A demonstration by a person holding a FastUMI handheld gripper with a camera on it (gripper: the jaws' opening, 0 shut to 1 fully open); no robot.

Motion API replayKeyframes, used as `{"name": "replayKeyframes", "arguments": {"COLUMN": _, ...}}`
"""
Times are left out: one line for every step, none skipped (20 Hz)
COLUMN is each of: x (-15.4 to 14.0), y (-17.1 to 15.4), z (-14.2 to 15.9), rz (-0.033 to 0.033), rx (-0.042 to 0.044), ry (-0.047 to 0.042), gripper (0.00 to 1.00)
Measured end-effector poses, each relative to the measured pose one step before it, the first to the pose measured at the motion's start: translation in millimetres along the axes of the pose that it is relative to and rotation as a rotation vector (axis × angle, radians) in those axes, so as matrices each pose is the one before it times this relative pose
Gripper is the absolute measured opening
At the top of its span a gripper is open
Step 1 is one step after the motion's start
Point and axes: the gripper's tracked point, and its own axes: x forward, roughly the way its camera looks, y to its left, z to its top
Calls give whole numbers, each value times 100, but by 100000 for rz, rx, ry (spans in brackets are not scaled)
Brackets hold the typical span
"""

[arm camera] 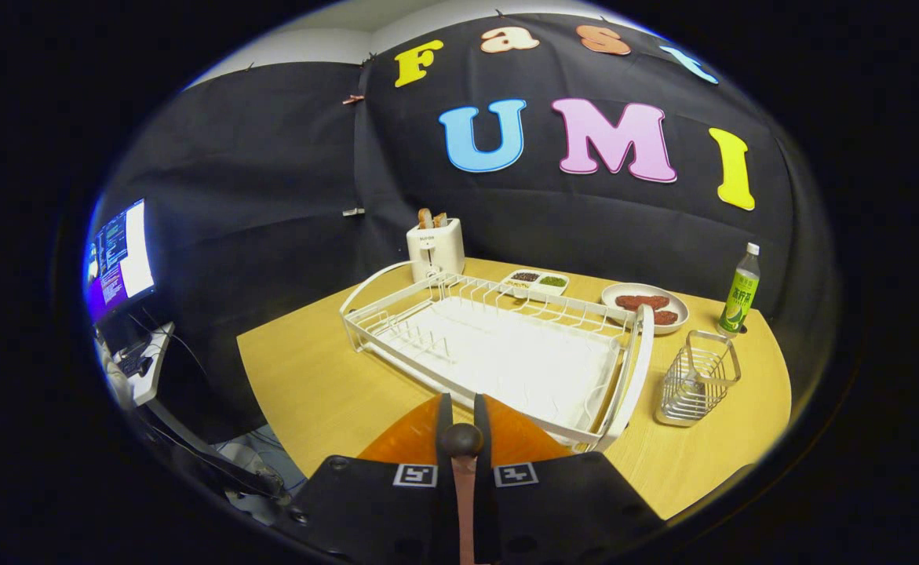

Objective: Take the plate from the dish rack, then take the spoon from the basket and place it into the plate.

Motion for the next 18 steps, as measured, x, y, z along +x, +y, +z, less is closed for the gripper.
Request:
{"name": "replayKeyframes", "arguments": {"x": -82, "y": 181, "z": -623, "rz": 855, "rx": 128, "ry": 848, "gripper": 11}}
{"name": "replayKeyframes", "arguments": {"x": -246, "y": 62, "z": 189, "rz": 414, "rx": -378, "ry": -1485, "gripper": 14}}
{"name": "replayKeyframes", "arguments": {"x": -64, "y": 135, "z": -299, "rz": 831, "rx": -736, "ry": 1266, "gripper": 14}}
{"name": "replayKeyframes", "arguments": {"x": -174, "y": 4, "z": 1, "rz": 910, "rx": -593, "ry": 77, "gripper": 14}}
{"name": "replayKeyframes", "arguments": {"x": 169, "y": 68, "z": -421, "rz": 426, "rx": -115, "ry": 1152, "gripper": 15}}
{"name": "replayKeyframes", "arguments": {"x": 46, "y": -201, "z": -292, "rz": -416, "rx": 419, "ry": 1711, "gripper": 17}}
{"name": "replayKeyframes", "arguments": {"x": 104, "y": -418, "z": -678, "rz": -200, "rx": 1224, "ry": 2009, "gripper": 17}}
{"name": "replayKeyframes", "arguments": {"x": -16, "y": -268, "z": -546, "rz": -374, "rx": 1323, "ry": 1597, "gripper": 19}}
{"name": "replayKeyframes", "arguments": {"x": -2, "y": -325, "z": -393, "rz": -577, "rx": 1147, "ry": 1262, "gripper": 20}}
{"name": "replayKeyframes", "arguments": {"x": -95, "y": -308, "z": -137, "rz": -927, "rx": 893, "ry": 927, "gripper": 21}}
{"name": "replayKeyframes", "arguments": {"x": 49, "y": -303, "z": 185, "rz": -812, "rx": 626, "ry": -1, "gripper": 21}}
{"name": "replayKeyframes", "arguments": {"x": -200, "y": -387, "z": 335, "rz": -763, "rx": 787, "ry": -482, "gripper": 24}}
{"name": "replayKeyframes", "arguments": {"x": -219, "y": -154, "z": 578, "rz": -35, "rx": 1236, "ry": -739, "gripper": 43}}
{"name": "replayKeyframes", "arguments": {"x": -274, "y": 158, "z": 484, "rz": 209, "rx": 939, "ry": -369, "gripper": 61}}
{"name": "replayKeyframes", "arguments": {"x": -532, "y": -345, "z": 706, "rz": -1725, "rx": -332, "ry": -942, "gripper": 80}}
{"name": "replayKeyframes", "arguments": {"x": -652, "y": -109, "z": 1052, "rz": -362, "rx": -424, "ry": -1619, "gripper": 99}}
{"name": "replayKeyframes", "arguments": {"x": -611, "y": -301, "z": 864, "rz": -1643, "rx": -762, "ry": -1720, "gripper": 100}}
{"name": "replayKeyframes", "arguments": {"x": -786, "y": -389, "z": 935, "rz": -1633, "rx": -685, "ry": -1882, "gripper": 99}}
